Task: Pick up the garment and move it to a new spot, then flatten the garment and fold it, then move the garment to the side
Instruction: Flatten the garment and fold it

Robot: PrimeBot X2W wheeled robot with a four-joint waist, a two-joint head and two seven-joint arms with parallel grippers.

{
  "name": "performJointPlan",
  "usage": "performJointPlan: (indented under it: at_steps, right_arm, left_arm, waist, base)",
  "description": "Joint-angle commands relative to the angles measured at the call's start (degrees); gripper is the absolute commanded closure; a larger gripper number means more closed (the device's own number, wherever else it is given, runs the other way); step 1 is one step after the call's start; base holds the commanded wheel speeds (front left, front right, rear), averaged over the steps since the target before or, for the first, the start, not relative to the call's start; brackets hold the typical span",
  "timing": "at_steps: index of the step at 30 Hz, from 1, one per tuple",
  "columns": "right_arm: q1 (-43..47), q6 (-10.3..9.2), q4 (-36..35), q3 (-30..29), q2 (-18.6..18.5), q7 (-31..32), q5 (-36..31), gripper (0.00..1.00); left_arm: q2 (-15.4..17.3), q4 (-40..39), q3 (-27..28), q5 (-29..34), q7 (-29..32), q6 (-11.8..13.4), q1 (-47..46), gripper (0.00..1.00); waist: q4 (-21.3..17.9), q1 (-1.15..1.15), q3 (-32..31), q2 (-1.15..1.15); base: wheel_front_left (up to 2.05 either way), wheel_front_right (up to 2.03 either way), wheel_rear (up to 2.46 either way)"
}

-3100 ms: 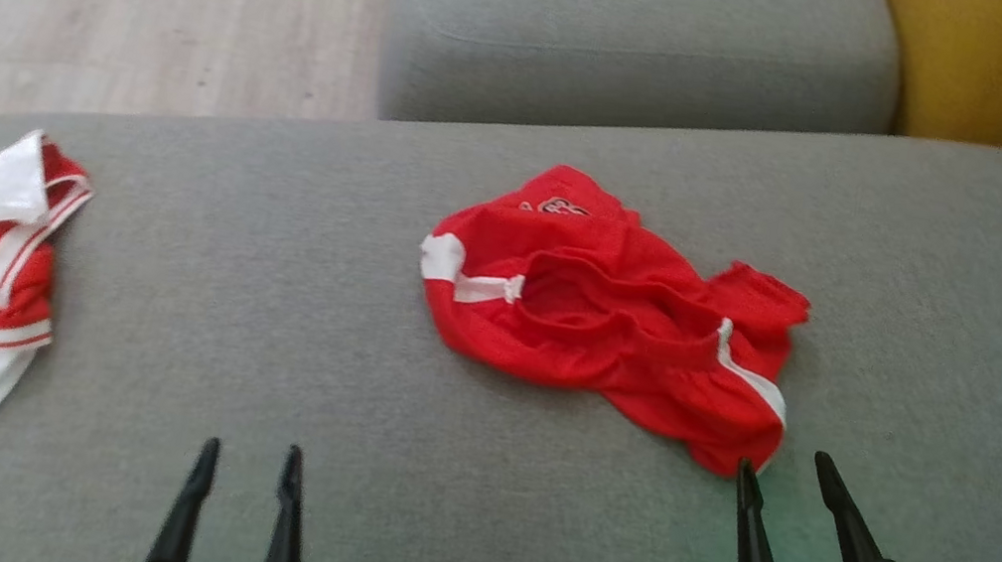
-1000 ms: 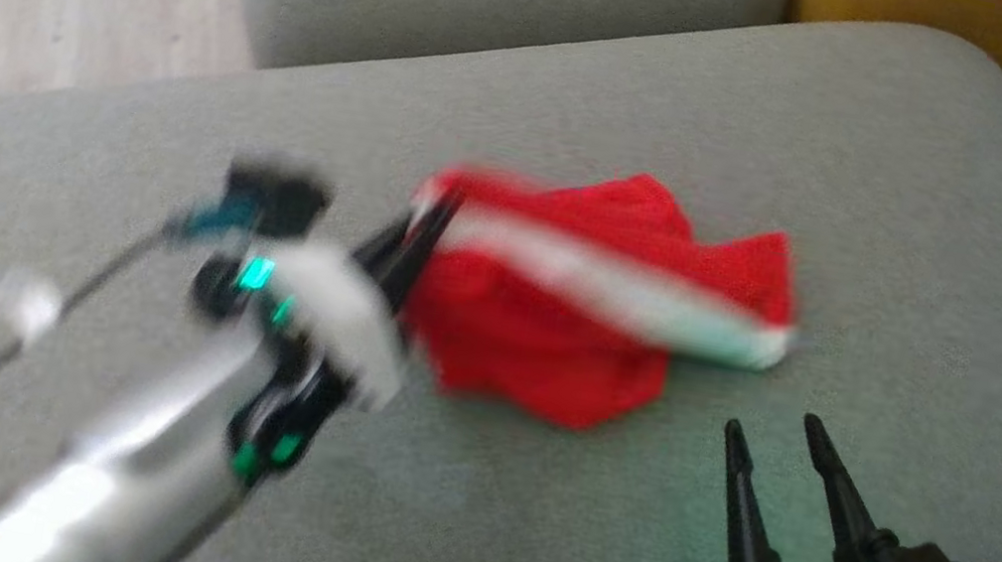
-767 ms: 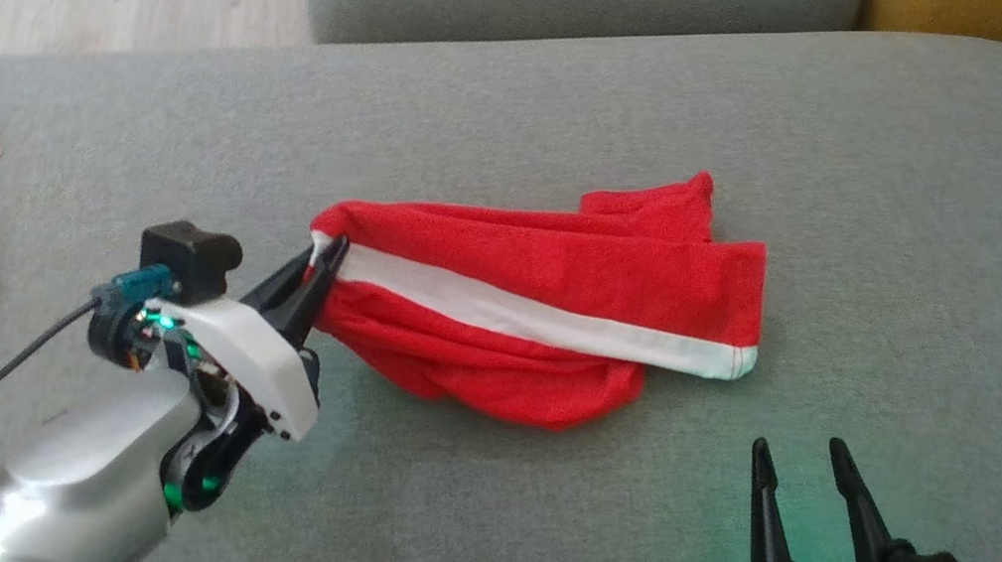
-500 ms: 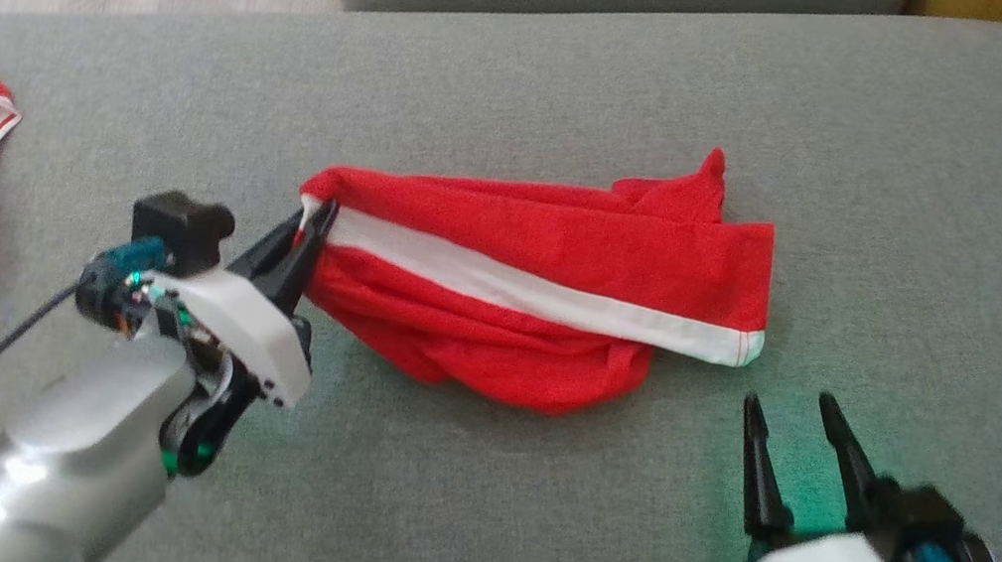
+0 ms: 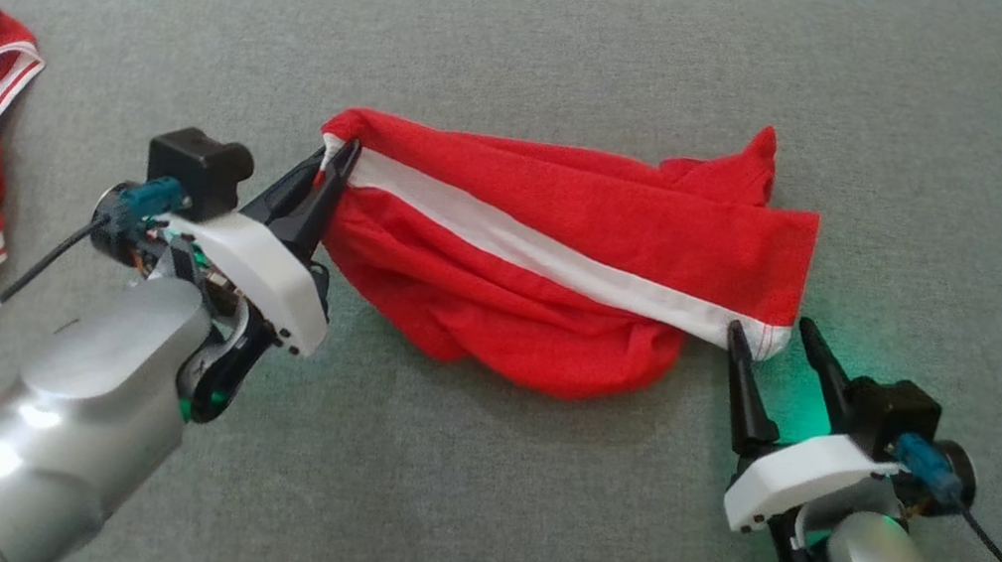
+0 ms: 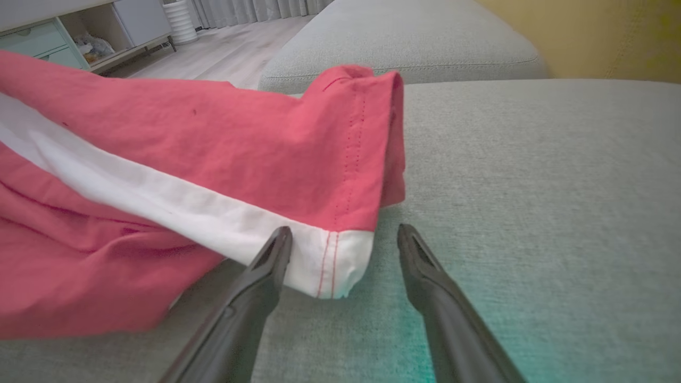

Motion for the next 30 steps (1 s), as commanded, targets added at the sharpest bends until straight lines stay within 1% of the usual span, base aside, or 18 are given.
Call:
performJointPlan:
  at_steps: [1,2,3,4,5,6,8,11,12,15,17,20,23,26,28,29,30]
  right_arm:
    - [-1.40,0.44,-0.60,1.81,0.00,-0.37,0.76,0.00]
    - [-1.75,0.44,-0.10,2.29,-0.07,-0.37,1.08,0.00]
    - [-2.03,0.44,0.23,2.66,-0.16,-0.37,1.38,0.08]
    - [-2.23,0.44,0.44,2.94,-0.23,-0.37,1.61,0.33]
    - [-2.31,0.44,0.53,3.20,-0.27,-0.37,1.85,0.70]
    - [-2.28,0.44,0.39,3.43,-0.27,-0.37,2.15,1.00]
    - [-2.02,0.44,-0.36,3.75,-0.54,-0.37,2.62,1.00]
    - [-0.96,0.44,-3.56,2.73,-0.70,-0.37,3.62,1.00]
    - [-0.95,0.44,-7.03,1.12,-0.65,-0.37,5.34,1.00]
    - [-3.35,0.44,-12.70,-1.47,-0.99,-0.37,8.24,1.00]
    - [-7.17,0.44,-15.62,-2.79,-2.49,-0.37,9.46,1.00]
    - [-15.78,0.44,-17.27,-4.70,-6.05,-0.37,11.31,1.00]
    - [-26.05,0.44,-17.44,-7.94,-9.72,-0.37,13.34,1.00]
    - [-34.35,0.44,-19.33,-12.00,-12.42,-0.37,13.53,1.00]
    - [-37.71,0.44,-21.50,-13.49,-13.69,-0.37,13.11,1.00]
    - [-38.45,0.44,-22.66,-13.80,-14.24,-0.37,12.86,1.00]
    - [-38.45,0.44,-22.66,-13.80,-14.24,-0.37,12.86,1.00]
  left_arm:
    - [1.29,-0.80,1.82,0.65,-0.53,-0.16,-3.50,1.00]
    - [1.28,-0.69,1.77,0.67,-0.53,-0.25,-3.65,1.00]
    - [1.28,-0.59,1.72,0.69,-0.50,-0.32,-3.79,1.00]
    - [1.29,-0.50,1.67,0.72,-0.47,-0.36,-3.89,1.00]
    - [1.32,-0.41,1.62,0.73,-0.44,-0.40,-3.96,1.00]
    - [1.37,-0.32,1.61,0.71,-0.43,-0.45,-4.01,1.00]
    - [1.42,-0.25,1.58,0.87,-0.80,-0.46,-4.11,1.00]
    - [1.54,-0.44,1.88,1.09,-2.07,-0.58,-4.21,1.00]
    - [1.85,-1.05,2.16,1.60,-2.84,-0.73,-5.02,1.00]
    - [2.72,-2.21,2.63,3.09,-3.54,-0.90,-8.12,1.00]
    - [3.15,-3.08,2.71,4.89,-3.74,-1.02,-12.01,1.00]
    - [2.60,-3.97,3.34,7.75,-4.31,-1.45,-19.75,1.00]
    - [0.65,-3.82,4.43,11.33,-5.13,-1.55,-28.78,1.00]
    - [-2.04,-4.15,6.94,14.69,-5.73,-0.93,-36.42,1.00]
    - [-3.59,-6.78,10.25,16.63,-5.80,-1.14,-39.51,1.00]
    - [-4.14,-8.30,11.95,17.39,-5.81,-1.49,-39.64,1.00]
    - [-4.14,-8.30,11.95,17.39,-5.81,-1.49,-39.64,1.00]
  waist:
    - [0.28,-0.01,0.23,0.00]
    - [0.36,-0.01,0.29,0.00]
    - [0.43,-0.01,0.33,0.00]
    - [0.48,-0.01,0.32,0.00]
    - [0.52,-0.01,0.26,0.00]
    - [0.50,-0.01,0.21,0.00]
    - [0.41,-0.01,-0.16,0.00]
    - [-0.02,-0.01,-1.11,0.00]
    - [-0.55,-0.01,-1.41,0.00]
    - [-1.85,-0.01,-0.84,0.00]
    - [-2.66,-0.01,0.31,0.00]
    - [-3.45,-0.01,2.71,0.00]
    - [-3.88,-0.01,5.83,0.00]
    - [-4.15,-0.01,8.20,0.00]
    - [-4.40,-0.01,9.74,0.00]
    - [-4.46,-0.01,10.15,0.00]
    - [-4.46,-0.01,10.15,0.00]
  base:
    - [0.00,0.00,0.00]
    - [0.00,0.00,0.00]
    - [0.00,0.00,0.00]
    - [0.00,0.00,0.00]
    - [0.00,0.00,0.00]
    - [0.00,0.00,0.00]
    - [0.00,0.00,0.00]
    - [0.00,0.00,0.00]
    - [0.00,0.00,0.00]
    - [0.00,0.00,0.00]
    - [0.00,0.00,0.00]
    - [0.00,0.00,0.00]
    - [0.00,0.00,0.00]
    - [0.00,0.00,0.00]
    - [0.00,0.00,0.00]
    - [0.00,0.00,0.00]
    - [0.00,0.00,0.00]
